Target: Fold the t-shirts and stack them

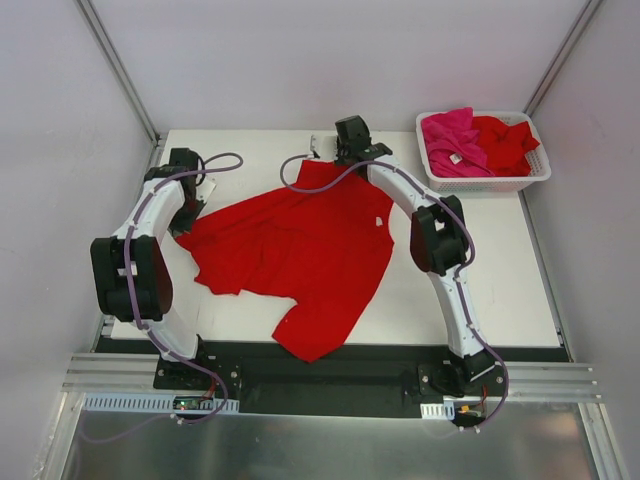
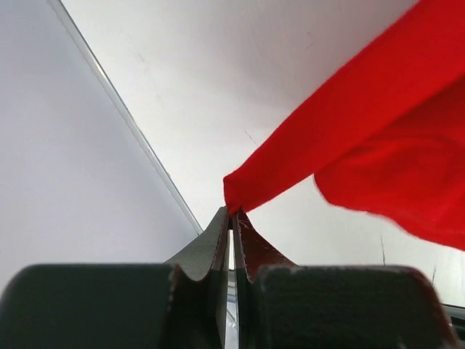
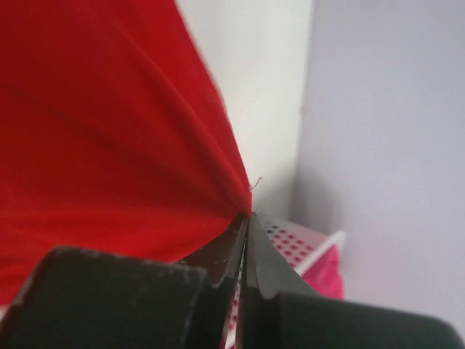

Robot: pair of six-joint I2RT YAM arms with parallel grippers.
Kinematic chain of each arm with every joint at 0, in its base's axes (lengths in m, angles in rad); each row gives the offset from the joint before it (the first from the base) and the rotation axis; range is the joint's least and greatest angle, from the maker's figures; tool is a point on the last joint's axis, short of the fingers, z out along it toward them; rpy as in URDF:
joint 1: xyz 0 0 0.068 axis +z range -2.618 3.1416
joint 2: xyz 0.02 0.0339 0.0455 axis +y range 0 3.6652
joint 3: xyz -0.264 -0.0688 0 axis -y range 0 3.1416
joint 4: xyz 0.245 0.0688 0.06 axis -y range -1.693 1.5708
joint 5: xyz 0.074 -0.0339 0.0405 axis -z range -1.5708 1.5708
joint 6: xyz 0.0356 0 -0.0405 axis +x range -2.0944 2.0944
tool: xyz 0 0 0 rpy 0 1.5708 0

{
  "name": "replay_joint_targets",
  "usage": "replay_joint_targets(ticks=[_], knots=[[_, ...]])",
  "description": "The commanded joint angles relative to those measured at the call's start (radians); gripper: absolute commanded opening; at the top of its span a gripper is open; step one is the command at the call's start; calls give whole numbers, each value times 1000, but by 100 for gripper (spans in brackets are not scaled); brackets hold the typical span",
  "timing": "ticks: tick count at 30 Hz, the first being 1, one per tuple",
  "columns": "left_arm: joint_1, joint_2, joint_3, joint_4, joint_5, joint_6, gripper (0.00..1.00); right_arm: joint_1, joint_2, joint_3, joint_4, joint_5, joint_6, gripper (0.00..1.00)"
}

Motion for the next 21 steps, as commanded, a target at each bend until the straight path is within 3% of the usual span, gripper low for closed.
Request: replay_joint_targets(ticks=[1,3,6,14,15,18,19,20,21], knots=[[17,-22,-7,-50,-60,-11,0,-24,-57,-12,241,36,-185,1],[17,-25,-19,-52,-52,-17,0,-24,-41,-5,313,33,-250,1],[17,-27,-30,-52,-46,-20,0,-21,-4,81,292,26,-271,1],[17,-10,-30,-50,-34,-36,0,11,-44,-25,406,30,-275,6],[15,-8,-32,-52,-31,-37,0,13,-42,-23,406,41,-273,14],[15,-5,-33,-52,-24,-39,0,22,-40,-23,442,87,-282,58],[15,-5,-35,-52,-24,-39,0,25,-51,-23,459,104,-279,86],[15,-8,-38,-55,-26,-36,0,23,-59,-25,478,122,-265,97],[15,-11,-45,-53,-30,-30,0,22,-68,-26,502,163,-256,96]])
